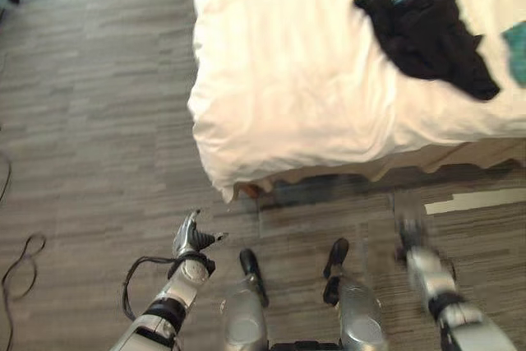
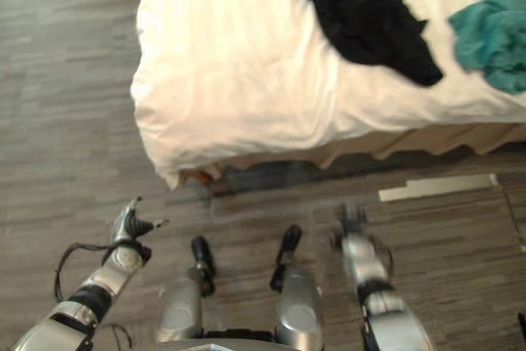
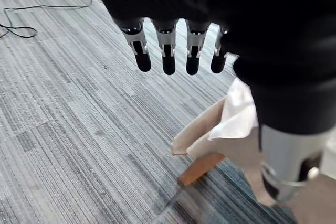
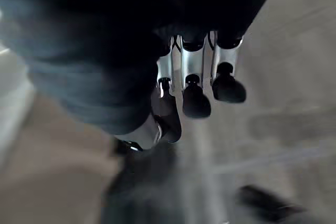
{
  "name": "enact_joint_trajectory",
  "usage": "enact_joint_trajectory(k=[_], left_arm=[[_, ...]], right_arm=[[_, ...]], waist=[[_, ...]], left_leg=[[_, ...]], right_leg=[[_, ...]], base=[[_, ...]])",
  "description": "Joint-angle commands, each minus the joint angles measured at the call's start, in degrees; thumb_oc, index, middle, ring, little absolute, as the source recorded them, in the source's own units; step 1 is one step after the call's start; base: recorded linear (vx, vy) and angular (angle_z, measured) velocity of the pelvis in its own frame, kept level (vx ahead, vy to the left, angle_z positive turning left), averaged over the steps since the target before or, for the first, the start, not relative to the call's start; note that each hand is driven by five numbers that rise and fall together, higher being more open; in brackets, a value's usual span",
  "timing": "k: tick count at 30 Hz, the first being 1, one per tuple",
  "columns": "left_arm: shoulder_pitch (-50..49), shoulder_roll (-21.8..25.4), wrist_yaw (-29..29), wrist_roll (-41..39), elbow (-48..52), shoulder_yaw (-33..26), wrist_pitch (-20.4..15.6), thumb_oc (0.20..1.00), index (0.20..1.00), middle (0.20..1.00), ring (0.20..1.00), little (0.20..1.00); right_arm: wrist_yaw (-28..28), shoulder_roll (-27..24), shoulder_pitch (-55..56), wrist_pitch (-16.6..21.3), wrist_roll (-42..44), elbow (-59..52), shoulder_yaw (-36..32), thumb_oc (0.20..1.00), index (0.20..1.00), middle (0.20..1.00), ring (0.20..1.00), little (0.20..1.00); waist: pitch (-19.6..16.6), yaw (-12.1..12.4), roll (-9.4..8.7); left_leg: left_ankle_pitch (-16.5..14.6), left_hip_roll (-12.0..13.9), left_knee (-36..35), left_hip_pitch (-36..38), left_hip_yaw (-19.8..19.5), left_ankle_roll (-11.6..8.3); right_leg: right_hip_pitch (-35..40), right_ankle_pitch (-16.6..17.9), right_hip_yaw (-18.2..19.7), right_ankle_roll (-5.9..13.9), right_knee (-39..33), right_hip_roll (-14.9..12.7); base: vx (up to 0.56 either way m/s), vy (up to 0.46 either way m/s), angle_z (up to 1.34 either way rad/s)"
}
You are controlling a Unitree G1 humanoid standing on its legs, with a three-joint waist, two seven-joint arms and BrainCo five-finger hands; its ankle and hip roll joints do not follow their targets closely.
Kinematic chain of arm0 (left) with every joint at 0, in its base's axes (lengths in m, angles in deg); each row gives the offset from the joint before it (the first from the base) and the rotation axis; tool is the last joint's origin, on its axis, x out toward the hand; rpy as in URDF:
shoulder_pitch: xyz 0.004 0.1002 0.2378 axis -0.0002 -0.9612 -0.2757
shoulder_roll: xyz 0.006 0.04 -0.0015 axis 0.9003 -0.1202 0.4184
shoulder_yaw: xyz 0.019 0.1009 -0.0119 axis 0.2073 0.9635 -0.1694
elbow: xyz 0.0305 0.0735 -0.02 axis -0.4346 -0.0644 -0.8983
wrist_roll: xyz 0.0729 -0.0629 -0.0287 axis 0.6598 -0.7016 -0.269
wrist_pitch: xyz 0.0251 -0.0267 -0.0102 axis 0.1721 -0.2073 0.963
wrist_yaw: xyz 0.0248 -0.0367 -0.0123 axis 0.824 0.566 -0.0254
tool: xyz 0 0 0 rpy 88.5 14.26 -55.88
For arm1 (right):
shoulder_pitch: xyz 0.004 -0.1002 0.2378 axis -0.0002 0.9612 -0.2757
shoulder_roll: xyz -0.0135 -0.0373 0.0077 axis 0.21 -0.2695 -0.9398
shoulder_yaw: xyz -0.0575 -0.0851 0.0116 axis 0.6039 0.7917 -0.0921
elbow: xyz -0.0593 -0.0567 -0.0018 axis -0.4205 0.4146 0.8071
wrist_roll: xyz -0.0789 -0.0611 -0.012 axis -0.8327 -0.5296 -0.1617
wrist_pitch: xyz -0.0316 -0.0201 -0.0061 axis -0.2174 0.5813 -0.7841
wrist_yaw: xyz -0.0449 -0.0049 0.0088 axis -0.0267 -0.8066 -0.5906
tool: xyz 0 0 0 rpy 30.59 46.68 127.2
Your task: Tidy up the quilt and then pick up the clothes from the bed and put them into the laundry hamper.
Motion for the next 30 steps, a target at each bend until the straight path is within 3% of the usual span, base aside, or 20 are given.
enact_joint_trajectory(k=[1,3,4,5,6,10,11,12,13,15,17,18,19,20,22,23,25,26,28,30], left_arm=[[0.1,-1.3,1.7,1.0,-2.2,0.9,-0.5,1.000,1.000,1.000,1.000,1.000],[-1.1,-2.0,2.3,1.1,-2.9,0.8,-0.4,1.000,1.000,1.000,1.000,1.000],[-2.1,-2.8,2.8,0.6,-2.9,0.4,-0.3,1.000,1.000,1.000,1.000,1.000],[-4.8,-3.4,3.1,-0.9,-3.8,-2.2,0.2,1.000,1.000,1.000,1.000,1.000],[-5.8,-3.8,3.4,-1.1,-5.1,-2.9,0.3,1.000,1.000,1.000,1.000,1.000],[-7.6,-6.0,4.2,1.5,-8.6,-2.2,-0.3,1.000,1.000,1.000,1.000,1.000],[-8.9,-6.5,4.5,3.1,-10.3,-1.6,-0.6,1.000,1.000,1.000,1.000,1.000],[-8.9,-6.4,4.4,3.2,-10.3,-1.6,-0.6,1.000,1.000,1.000,1.000,1.000],[-9.7,-6.2,4.1,3.2,-9.3,-1.4,-0.7,1.000,1.000,1.000,1.000,1.000],[-9.7,-6.6,3.3,2.3,-9.0,-1.7,-1.0,1.000,1.000,1.000,1.000,1.000],[-9.7,-6.7,2.9,1.4,-9.1,-2.1,-1.2,1.000,1.000,1.000,1.000,1.000],[-8.9,-6.9,2.3,-0.3,-8.5,-2.5,-1.5,1.000,1.000,1.000,1.000,1.000],[-8.9,-6.9,2.3,-0.3,-8.5,-2.5,-1.5,1.000,1.000,1.000,1.000,1.000],[-8.8,-7.3,2.1,0.5,-8.8,-2.1,-1.6,1.000,1.000,1.000,1.000,1.000],[-8.9,-7.3,2.5,1.0,-9.1,-1.6,-1.4,1.000,1.000,1.000,1.000,1.000],[-7.9,-6.4,2.9,1.9,-10.1,-1.1,-0.5,1.000,1.000,1.000,1.000,1.000],[-7.9,-6.4,2.9,1.9,-10.1,-1.0,-0.5,1.000,1.000,1.000,1.000,1.000],[-8.1,-5.7,3.1,2.7,-10.6,-1.0,0.0,1.000,1.000,1.000,1.000,1.000],[-6.4,-4.5,3.4,4.0,-10.3,0.6,0.1,1.000,1.000,1.000,1.000,1.000],[-5.8,-4.4,3.3,4.9,-10.3,1.1,-0.2,1.000,1.000,1.000,1.000,1.000]], right_arm=[[-2.9,-1.5,-1.9,0.1,-1.6,1.6,0.5,1.000,1.000,1.000,1.000,1.000],[-4.4,-1.1,0.5,-0.1,-3.6,3.9,0.6,1.000,1.000,1.000,1.000,1.000],[-4.8,-0.7,1.5,-0.2,-5.0,4.8,0.7,1.000,1.000,1.000,1.000,1.000],[-5.0,0.9,3.3,-0.7,-9.0,6.3,2.4,1.000,1.000,1.000,1.000,1.000],[-5.5,1.4,3.2,-1.0,-9.3,6.8,2.7,1.000,1.000,1.000,1.000,1.000],[-6.6,1.9,4.6,-1.2,-11.5,9.9,6.0,1.000,1.000,1.000,1.000,1.000],[-6.9,1.5,4.8,-2.1,-15.5,12.5,8.8,1.000,1.000,1.000,1.000,1.000],[-6.8,1.5,4.8,-2.0,-15.5,12.5,8.8,1.000,1.000,1.000,1.000,1.000],[-7.5,0.4,4.7,-1.8,-18.2,12.1,11.1,1.000,1.000,1.000,1.000,1.000],[-7.4,-0.1,3.7,-1.9,-20.0,13.0,12.7,1.000,1.000,1.000,1.000,1.000],[-7.3,-0.4,3.3,-1.9,-20.7,13.3,13.1,1.000,1.000,1.000,1.000,1.000],[-7.3,-1.2,3.0,-1.8,-21.3,13.9,13.8,1.000,1.000,1.000,1.000,1.000],[-7.4,-1.2,3.0,-1.8,-21.3,13.9,13.8,1.000,1.000,1.000,1.000,1.000],[-7.3,-1.7,3.2,-1.6,-22.8,13.6,15.3,1.000,1.000,1.000,1.000,1.000],[-7.2,-1.9,3.4,-1.5,-23.2,13.5,15.3,1.000,1.000,1.000,1.000,1.000],[-6.7,-1.1,4.3,-1.3,-22.3,12.7,14.7,1.000,1.000,1.000,1.000,1.000],[-6.7,-1.1,4.3,-1.3,-22.3,12.7,14.7,1.000,1.000,1.000,1.000,1.000],[-6.8,-0.7,4.2,-1.3,-22.5,12.3,14.0,1.000,1.000,1.000,1.000,1.000],[-7.2,-1.0,3.0,-1.4,-21.3,10.9,12.7,1.000,1.000,1.000,1.000,1.000],[-7.1,-1.0,2.7,-0.9,-20.2,10.1,12.2,1.000,1.000,1.000,1.000,1.000]], waist=[[-2.6,-2.7,1.42],[-4.1,-3.2,1.77],[-5.1,-2.9,2.03],[-8.4,-2.1,2.94],[-9.4,-2.1,3.02],[-12.6,-2.4,2.79],[-12.6,-0.7,2.45],[-12.5,-0.5,2.74],[-10.9,2.4,1.67],[-9.7,4.8,1.21],[-9.3,6.1,1.43],[-9.3,6.7,2.55],[-9.2,6.8,2.42],[-10.2,7.8,4.17],[-10.4,7.7,4.08],[-10.8,7.7,1.64],[-11.0,7.7,1.69],[-10.1,6.5,1.87],[-8.6,2.9,4.11],[-8.1,1.2,4.82]], left_leg=[[-7.7,1.0,-0.4,1.3,1.4,0.25],[-8.6,1.0,-2.7,5.6,5.0,0.01],[-8.5,1.2,-3.6,7.5,8.0,0.02],[-8.2,1.1,-4.5,10.1,13.1,0.61],[-8.3,1.3,-4.4,11.1,14.9,0.61],[-6.8,5.6,3.2,11.6,17.8,-1.46],[1.5,12.0,21.1,9.9,16.0,-4.58],[1.3,12.9,22.1,9.7,15.9,-5.00],[1.8,13.8,35.8,4.3,6.9,-3.99],[-4.1,7.0,38.4,-4.0,-4.0,-1.44],[-7.0,4.2,37.0,-6.6,-7.5,-0.59],[-6.7,1.7,16.4,-8.0,-9.9,1.15],[-6.5,1.6,15.9,-7.5,-9.6,1.18],[-0.5,-3.5,-2.2,-7.3,-13.6,0.34],[-0.1,-3.7,-3.7,-6.2,-13.1,0.59],[-2.4,-5.6,-2.6,-4.0,-13.0,3.16],[-2.3,-5.6,-2.6,-4.2,-13.0,3.16],[-4.4,-5.3,-3.5,0.0,-10.7,4.26],[-5.0,-3.8,-7.0,5.3,-7.8,4.91],[-6.0,-4.3,-8.7,8.9,-7.0,4.52]], right_leg=[[-1.7,-12.8,1.3,6.81,10.7,-6.3],[-1.6,-12.9,-2.6,7.95,13.9,-7.6],[-1.6,-12.5,-10.1,7.66,17.2,-9.4],[-0.1,-13.3,-24.9,4.68,19.6,-10.6],[-0.3,-13.5,-27.7,3.94,18.9,-10.7],[1.2,-17.0,-23.4,0.13,9.9,-3.4],[5.3,-20.3,-20.5,-2.94,4.0,2.2],[5.5,-20.3,-20.4,-3.30,3.4,3.1],[8.6,-21.6,-15.3,-5.63,-0.2,6.7],[10.5,-21.1,-7.8,-4.98,-2.3,7.6],[11.2,-20.9,-4.6,-3.64,-3.2,7.4],[12.2,-19.9,0.8,-0.84,-4.8,6.4],[12.3,-19.8,0.9,-0.80,-4.8,6.2],[14.3,-20.1,5.4,0.73,-5.2,8.4],[15.3,-21.6,6.8,0.54,-3.7,9.1],[15.2,-23.6,8.3,1.14,5.7,9.3],[15.0,-23.5,8.3,1.12,5.7,9.4],[9.0,-20.6,5.5,6.10,21.8,6.6],[-1.5,-13.9,2.1,8.58,37.1,2.0],[-4.8,-16.4,1.3,7.15,32.8,1.5]], base=[[0.20,0.123,-0.53],[0.19,0.125,-0.68],[0.23,0.002,-2.10],[0.31,-0.039,-1.96],[0.32,-0.225,-3.10],[0.28,-0.334,-1.46],[0.27,-0.349,-0.97],[0.47,-0.547,-2.04],[0.29,-0.259,-2.09],[0.30,-0.043,-1.63],[0.28,0.184,-2.58],[0.31,0.208,-2.73],[0.79,0.414,-2.52],[0.67,0.256,-1.39],[0.67,0.215,-1.35],[0.49,0.132,-1.16],[0.37,0.118,-0.80],[0.41,0.192,-0.47],[0.57,0.299,-0.39],[0.51,0.128,-0.16]])
